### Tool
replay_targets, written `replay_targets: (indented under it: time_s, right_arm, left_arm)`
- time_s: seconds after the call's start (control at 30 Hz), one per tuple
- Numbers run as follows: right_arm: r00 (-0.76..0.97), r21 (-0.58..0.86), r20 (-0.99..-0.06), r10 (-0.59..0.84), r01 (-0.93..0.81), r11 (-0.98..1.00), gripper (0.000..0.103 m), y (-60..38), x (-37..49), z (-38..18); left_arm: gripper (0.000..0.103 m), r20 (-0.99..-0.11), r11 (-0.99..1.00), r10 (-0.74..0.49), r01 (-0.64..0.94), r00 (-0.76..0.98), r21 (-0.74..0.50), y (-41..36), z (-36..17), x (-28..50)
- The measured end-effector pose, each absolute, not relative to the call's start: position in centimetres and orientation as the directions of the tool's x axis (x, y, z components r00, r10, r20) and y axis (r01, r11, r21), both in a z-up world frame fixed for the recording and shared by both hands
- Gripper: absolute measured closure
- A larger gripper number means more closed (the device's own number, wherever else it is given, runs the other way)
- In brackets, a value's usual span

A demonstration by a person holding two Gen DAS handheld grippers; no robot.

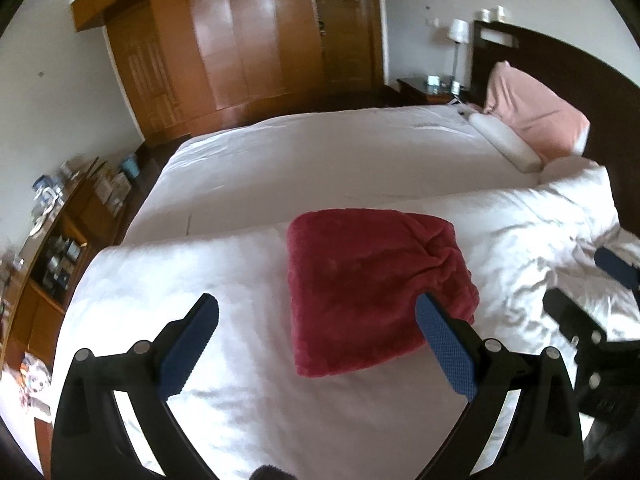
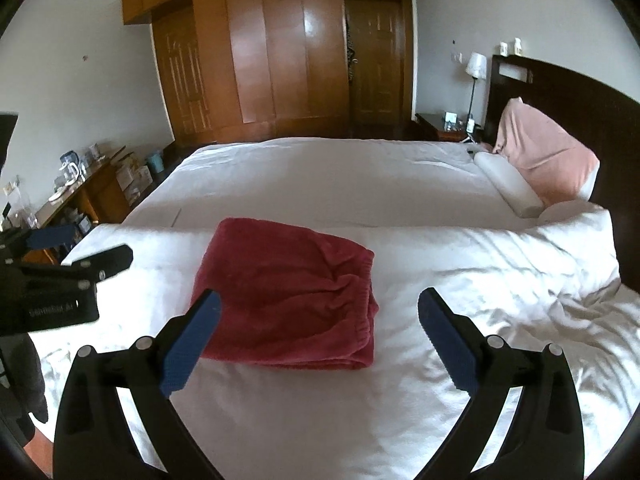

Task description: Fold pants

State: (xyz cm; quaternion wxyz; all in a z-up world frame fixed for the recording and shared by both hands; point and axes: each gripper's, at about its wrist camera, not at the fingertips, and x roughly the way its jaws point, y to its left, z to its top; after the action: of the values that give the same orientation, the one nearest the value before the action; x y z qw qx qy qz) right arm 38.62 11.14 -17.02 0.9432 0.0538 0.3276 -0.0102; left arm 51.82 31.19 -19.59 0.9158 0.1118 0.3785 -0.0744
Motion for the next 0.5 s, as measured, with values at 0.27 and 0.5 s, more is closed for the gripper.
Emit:
replay_targets:
  time_s: [0.27, 0.5]
  right_arm:
    - [0.8, 0.055, -0.599, 0.028, 0.007, 0.998, 0.003, 13.2, 37.0, -15.4]
    - [0.806, 0.026, -0.592, 0.013, 0.003, 1.0, 0.003, 14.3, 36.7, -14.8]
  left_arm:
    - [0.005, -0.689, 0.971, -0.004, 0.168, 0.724, 0.172, 32.3, -18.1, 50.2]
    - [0.005, -0.679, 0.96, 0.009, 0.183, 0.734, 0.211, 32.0, -18.0, 49.5]
